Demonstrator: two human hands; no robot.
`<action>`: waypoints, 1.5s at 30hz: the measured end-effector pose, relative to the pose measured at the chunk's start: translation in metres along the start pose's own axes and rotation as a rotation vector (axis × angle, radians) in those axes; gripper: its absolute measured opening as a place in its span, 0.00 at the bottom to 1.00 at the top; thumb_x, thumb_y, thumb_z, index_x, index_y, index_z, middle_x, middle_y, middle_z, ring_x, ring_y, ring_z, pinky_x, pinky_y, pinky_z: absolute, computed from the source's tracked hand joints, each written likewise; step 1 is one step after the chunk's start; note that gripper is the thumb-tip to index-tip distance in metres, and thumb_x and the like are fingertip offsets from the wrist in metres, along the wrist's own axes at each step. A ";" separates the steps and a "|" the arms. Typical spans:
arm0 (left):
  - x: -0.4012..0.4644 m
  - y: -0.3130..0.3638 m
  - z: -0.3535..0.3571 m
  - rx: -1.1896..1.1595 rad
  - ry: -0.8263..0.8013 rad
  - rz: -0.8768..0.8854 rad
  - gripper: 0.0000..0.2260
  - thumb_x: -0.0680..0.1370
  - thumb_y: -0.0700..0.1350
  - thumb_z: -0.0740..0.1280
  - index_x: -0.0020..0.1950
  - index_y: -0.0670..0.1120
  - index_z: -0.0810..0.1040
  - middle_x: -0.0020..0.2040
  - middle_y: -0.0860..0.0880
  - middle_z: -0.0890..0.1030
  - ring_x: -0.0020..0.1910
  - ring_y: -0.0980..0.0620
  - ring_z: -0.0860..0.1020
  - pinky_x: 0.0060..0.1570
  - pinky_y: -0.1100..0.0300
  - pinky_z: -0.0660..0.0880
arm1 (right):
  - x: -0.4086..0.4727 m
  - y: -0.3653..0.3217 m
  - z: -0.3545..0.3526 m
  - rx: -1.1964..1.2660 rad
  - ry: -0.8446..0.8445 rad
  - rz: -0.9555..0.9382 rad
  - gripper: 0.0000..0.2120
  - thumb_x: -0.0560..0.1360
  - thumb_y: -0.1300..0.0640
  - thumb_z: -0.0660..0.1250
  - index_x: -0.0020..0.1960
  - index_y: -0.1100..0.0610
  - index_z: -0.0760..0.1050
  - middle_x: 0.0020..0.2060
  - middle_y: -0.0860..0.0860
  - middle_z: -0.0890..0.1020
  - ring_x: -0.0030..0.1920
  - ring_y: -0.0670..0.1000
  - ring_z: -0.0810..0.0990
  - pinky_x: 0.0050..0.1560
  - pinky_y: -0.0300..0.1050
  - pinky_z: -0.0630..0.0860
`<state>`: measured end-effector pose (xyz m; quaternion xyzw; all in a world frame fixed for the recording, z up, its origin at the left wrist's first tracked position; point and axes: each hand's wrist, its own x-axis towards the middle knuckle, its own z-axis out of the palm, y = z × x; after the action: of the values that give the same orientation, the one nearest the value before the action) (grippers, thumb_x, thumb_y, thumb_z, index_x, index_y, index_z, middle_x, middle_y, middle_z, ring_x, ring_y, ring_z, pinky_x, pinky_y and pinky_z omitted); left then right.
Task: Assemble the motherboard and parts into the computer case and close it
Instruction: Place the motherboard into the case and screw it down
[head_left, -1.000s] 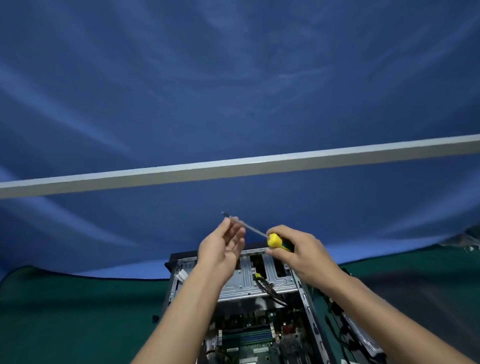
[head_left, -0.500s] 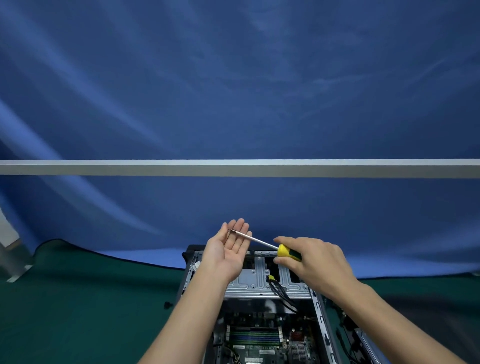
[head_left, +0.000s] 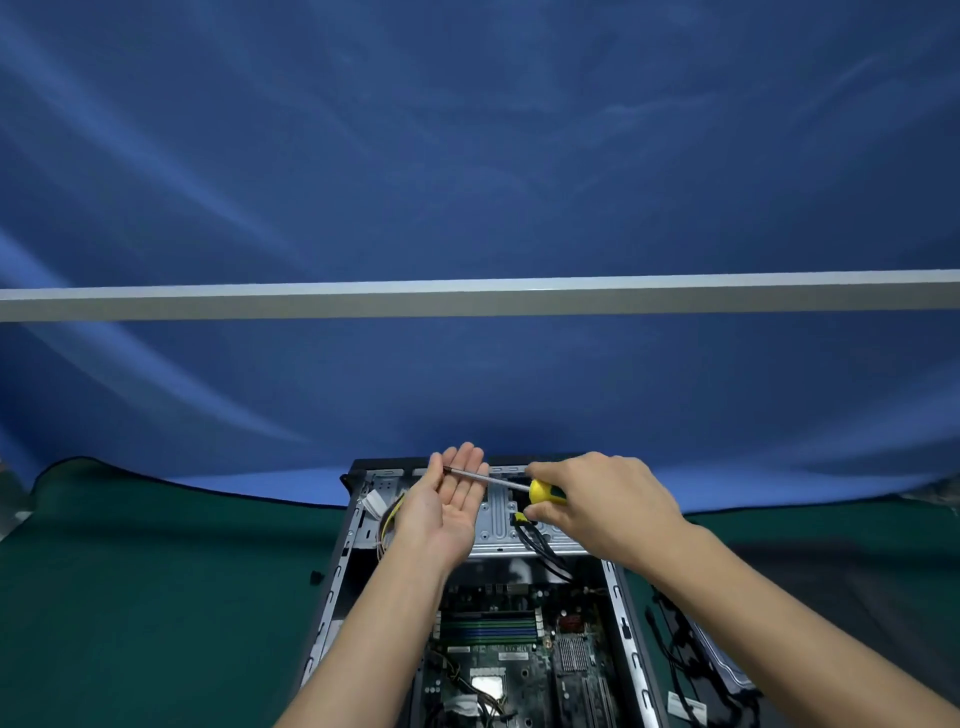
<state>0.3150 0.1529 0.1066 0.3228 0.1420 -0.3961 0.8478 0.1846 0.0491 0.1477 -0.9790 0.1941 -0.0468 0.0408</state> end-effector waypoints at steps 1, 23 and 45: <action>0.002 -0.003 -0.002 -0.008 0.004 -0.012 0.11 0.82 0.43 0.59 0.47 0.38 0.76 0.43 0.42 0.82 0.47 0.44 0.79 0.50 0.49 0.74 | -0.001 0.000 0.001 0.001 -0.018 0.000 0.14 0.77 0.38 0.59 0.54 0.47 0.72 0.48 0.49 0.82 0.49 0.56 0.79 0.39 0.46 0.66; 0.041 -0.068 -0.078 -0.249 0.390 -0.324 0.13 0.83 0.45 0.57 0.46 0.38 0.75 0.42 0.43 0.81 0.36 0.49 0.81 0.42 0.58 0.78 | -0.011 -0.007 0.049 0.878 -0.063 0.598 0.07 0.72 0.62 0.72 0.40 0.56 0.75 0.29 0.55 0.81 0.25 0.53 0.79 0.27 0.49 0.78; 0.052 -0.082 -0.121 0.158 0.216 -0.713 0.18 0.83 0.44 0.55 0.60 0.29 0.71 0.51 0.32 0.80 0.50 0.35 0.79 0.46 0.46 0.77 | -0.026 0.012 0.093 0.659 -0.033 0.714 0.07 0.69 0.56 0.74 0.36 0.52 0.76 0.24 0.49 0.76 0.20 0.48 0.68 0.23 0.39 0.66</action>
<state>0.2874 0.1637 -0.0461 0.3575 0.3031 -0.6396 0.6093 0.1661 0.0541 0.0524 -0.7867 0.4921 -0.0732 0.3654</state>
